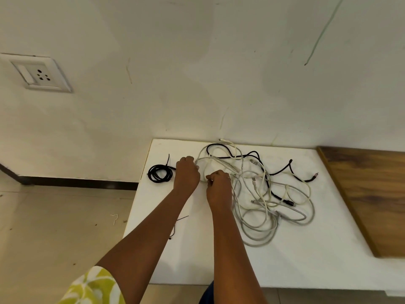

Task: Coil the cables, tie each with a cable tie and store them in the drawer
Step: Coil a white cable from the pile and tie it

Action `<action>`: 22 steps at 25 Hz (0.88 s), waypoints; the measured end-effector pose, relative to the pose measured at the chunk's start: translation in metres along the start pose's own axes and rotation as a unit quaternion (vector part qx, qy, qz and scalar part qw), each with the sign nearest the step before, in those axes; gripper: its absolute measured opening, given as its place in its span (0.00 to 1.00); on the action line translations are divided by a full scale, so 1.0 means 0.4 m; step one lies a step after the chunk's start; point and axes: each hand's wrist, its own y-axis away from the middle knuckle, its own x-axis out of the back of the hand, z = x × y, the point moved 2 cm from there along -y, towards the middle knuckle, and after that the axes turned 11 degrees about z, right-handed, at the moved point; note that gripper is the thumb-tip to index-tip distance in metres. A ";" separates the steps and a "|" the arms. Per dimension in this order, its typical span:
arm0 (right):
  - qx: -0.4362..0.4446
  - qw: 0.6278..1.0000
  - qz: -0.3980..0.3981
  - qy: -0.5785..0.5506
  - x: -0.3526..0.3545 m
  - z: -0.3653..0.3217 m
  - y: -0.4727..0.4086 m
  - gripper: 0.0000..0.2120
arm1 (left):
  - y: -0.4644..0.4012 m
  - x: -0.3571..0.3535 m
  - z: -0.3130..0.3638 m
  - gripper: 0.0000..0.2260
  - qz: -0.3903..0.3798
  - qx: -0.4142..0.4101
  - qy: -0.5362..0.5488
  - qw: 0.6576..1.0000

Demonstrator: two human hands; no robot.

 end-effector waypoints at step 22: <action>0.127 0.962 0.122 -0.210 0.327 -0.108 -0.088 0.05 | 0.074 0.363 0.289 0.05 -0.006 -0.069 0.330 0.941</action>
